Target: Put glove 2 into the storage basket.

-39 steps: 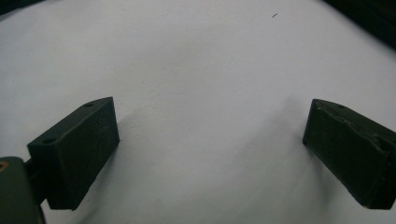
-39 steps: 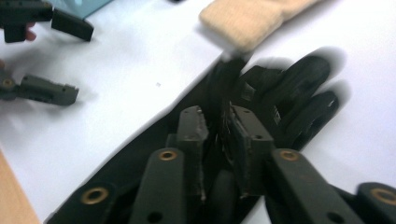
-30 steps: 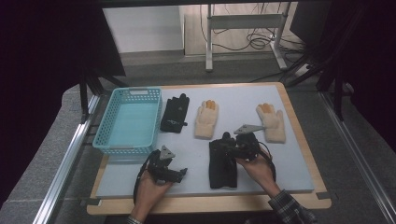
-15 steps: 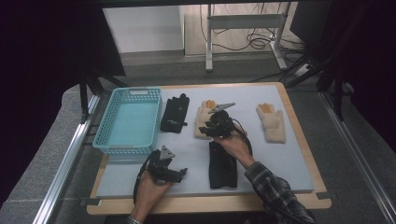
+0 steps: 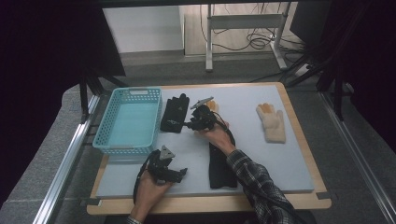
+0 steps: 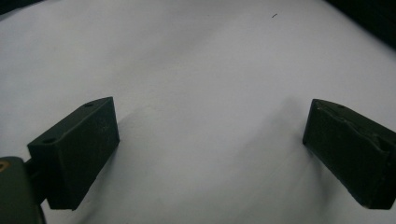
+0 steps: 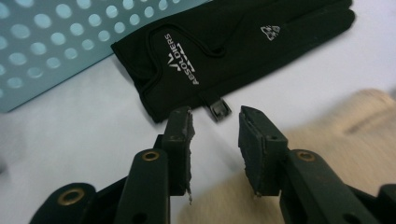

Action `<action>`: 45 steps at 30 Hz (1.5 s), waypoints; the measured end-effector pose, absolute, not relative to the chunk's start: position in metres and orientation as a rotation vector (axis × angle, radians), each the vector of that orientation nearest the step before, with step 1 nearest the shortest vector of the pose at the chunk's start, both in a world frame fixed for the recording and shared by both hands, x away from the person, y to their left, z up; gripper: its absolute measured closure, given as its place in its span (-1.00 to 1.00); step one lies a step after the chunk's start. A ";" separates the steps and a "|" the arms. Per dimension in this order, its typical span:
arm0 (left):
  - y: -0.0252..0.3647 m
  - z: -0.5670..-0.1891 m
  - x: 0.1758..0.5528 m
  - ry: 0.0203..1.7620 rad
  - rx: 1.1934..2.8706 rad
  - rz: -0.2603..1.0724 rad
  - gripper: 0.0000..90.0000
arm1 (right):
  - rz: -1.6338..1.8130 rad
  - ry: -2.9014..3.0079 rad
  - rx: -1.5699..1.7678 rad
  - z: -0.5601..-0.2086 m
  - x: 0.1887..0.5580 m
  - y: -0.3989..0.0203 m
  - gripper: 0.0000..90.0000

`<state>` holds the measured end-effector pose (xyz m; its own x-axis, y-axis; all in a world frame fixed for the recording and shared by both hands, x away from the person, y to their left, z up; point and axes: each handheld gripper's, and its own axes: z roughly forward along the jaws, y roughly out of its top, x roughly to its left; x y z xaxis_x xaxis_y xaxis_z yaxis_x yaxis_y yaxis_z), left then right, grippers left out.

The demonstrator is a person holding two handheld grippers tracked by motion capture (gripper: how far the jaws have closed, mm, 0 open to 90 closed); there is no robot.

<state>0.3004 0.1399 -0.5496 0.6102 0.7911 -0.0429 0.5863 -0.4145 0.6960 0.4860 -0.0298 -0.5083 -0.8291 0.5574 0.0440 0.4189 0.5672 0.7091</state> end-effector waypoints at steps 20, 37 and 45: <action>0.140 -0.550 0.301 1.079 2.147 0.382 -0.91 | 0.977 2.651 0.803 -0.528 0.502 0.000 0.72; 0.140 -0.550 0.301 1.082 2.147 0.381 -0.91 | 1.037 2.652 0.748 -0.491 0.457 -0.047 0.11; 0.140 -0.550 0.300 1.080 2.148 0.382 -0.91 | 1.093 2.634 0.862 -0.512 0.491 -0.013 -0.18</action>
